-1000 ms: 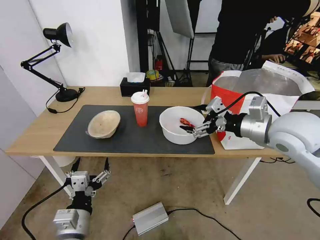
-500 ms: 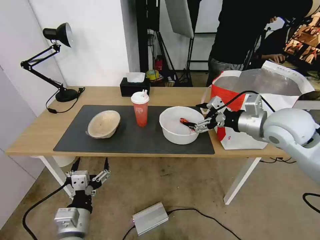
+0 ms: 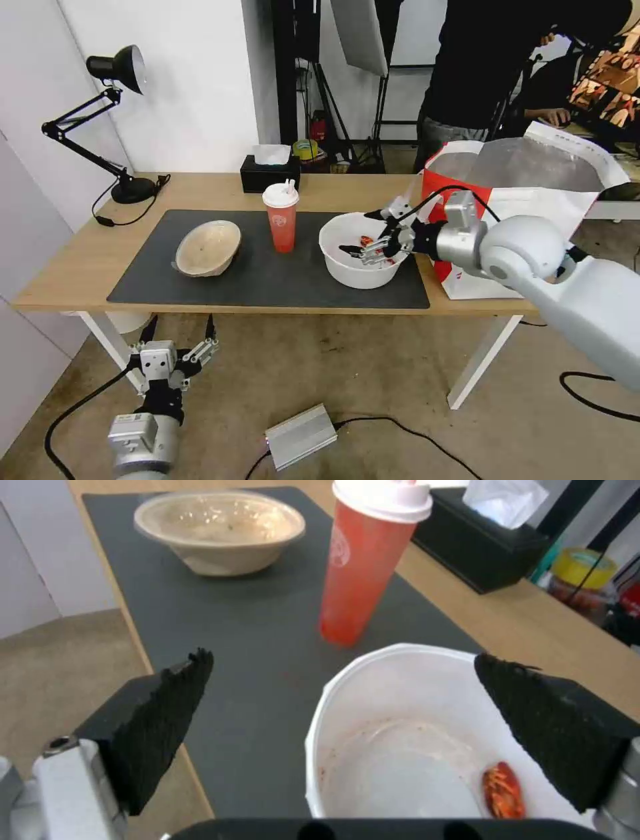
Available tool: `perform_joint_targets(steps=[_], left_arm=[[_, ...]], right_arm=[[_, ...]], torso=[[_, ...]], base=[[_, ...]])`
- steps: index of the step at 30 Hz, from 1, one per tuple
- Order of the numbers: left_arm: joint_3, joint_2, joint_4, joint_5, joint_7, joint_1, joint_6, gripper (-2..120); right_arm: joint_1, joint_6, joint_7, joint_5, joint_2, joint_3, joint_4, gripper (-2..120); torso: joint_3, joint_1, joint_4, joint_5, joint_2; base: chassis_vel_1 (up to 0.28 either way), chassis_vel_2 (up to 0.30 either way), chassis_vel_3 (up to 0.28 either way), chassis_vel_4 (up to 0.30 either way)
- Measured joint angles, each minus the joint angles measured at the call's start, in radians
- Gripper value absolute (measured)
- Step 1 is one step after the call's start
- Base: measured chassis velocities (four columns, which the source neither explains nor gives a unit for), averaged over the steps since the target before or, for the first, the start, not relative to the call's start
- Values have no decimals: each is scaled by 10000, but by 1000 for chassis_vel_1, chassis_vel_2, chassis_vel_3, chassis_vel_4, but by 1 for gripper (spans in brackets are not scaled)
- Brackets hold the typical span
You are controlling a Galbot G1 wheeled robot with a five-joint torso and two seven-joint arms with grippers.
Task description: Pick up the trash from the table and place it into the takeout bag.
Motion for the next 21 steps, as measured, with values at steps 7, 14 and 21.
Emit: perform_joint_targets(steps=[7,14,21], left_arm=[[-7,-22,0,-3,-3,-20,4,100],[-34,-45,-87,-7,-4,41,6,100],[-68,-38,-125,-18,-9,69,7,100]], right_arm=[[187,-311,179,1,267,-256,-145,100],[291,-744,414,5,497,-479,-308,100],[204,-1129,696,-15,652,-578,-451,100]], torso=[[0,0,0,0,0],[-1,0,0,1,0],[-1,-2,0,1,0]], base=[[0,0,0,0],[0,0,0,0],[0,0,0,0]])
